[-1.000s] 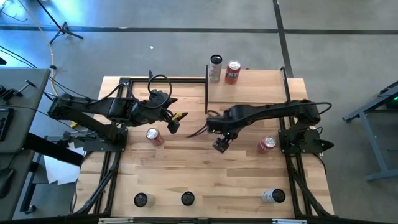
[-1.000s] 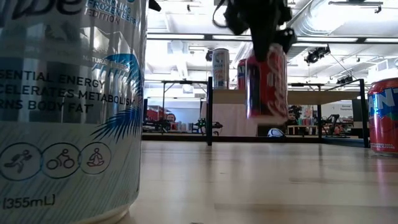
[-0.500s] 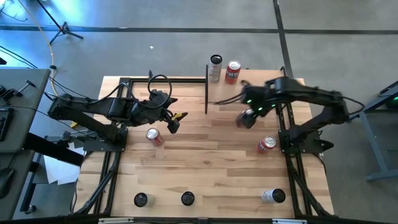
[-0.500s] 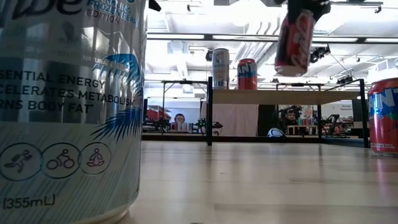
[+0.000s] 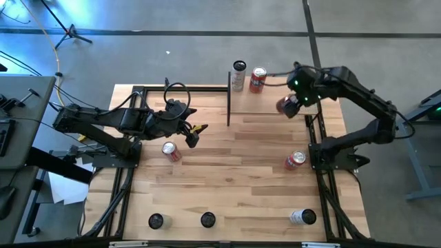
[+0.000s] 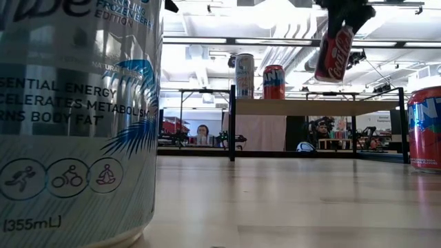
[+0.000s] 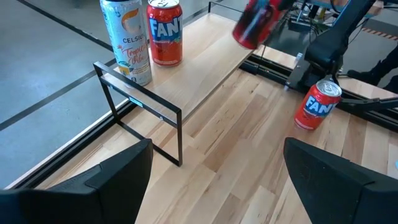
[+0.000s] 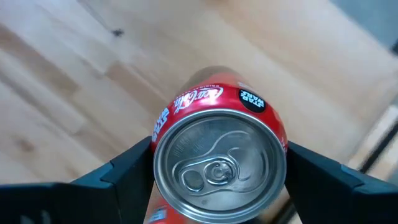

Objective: Place canned beverage on shelf
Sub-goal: Put the right the red white soda can on the shelf

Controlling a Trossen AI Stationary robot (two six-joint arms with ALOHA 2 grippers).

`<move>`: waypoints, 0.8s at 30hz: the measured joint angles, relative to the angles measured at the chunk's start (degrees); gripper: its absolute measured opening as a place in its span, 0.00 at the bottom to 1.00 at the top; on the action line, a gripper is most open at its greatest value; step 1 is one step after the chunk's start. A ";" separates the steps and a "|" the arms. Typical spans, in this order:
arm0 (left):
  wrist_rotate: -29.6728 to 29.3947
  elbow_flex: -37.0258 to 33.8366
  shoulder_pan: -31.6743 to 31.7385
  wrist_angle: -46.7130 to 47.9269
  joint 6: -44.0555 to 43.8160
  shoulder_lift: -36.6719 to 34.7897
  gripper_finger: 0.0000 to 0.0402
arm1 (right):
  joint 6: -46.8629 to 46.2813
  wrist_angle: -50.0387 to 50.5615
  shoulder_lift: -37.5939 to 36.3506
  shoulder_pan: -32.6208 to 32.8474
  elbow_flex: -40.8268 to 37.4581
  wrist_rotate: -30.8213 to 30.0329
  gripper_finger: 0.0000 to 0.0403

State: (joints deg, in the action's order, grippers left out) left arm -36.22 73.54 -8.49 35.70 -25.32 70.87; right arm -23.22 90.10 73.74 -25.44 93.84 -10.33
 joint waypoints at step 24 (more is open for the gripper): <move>0.01 0.00 0.00 0.00 0.00 0.00 0.84 | 23.58 -1.50 12.03 -31.06 6.84 7.49 0.72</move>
State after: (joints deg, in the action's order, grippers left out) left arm -36.21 73.54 -8.49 35.71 -25.32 70.87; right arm 0.36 88.61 85.77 -56.50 100.68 -2.84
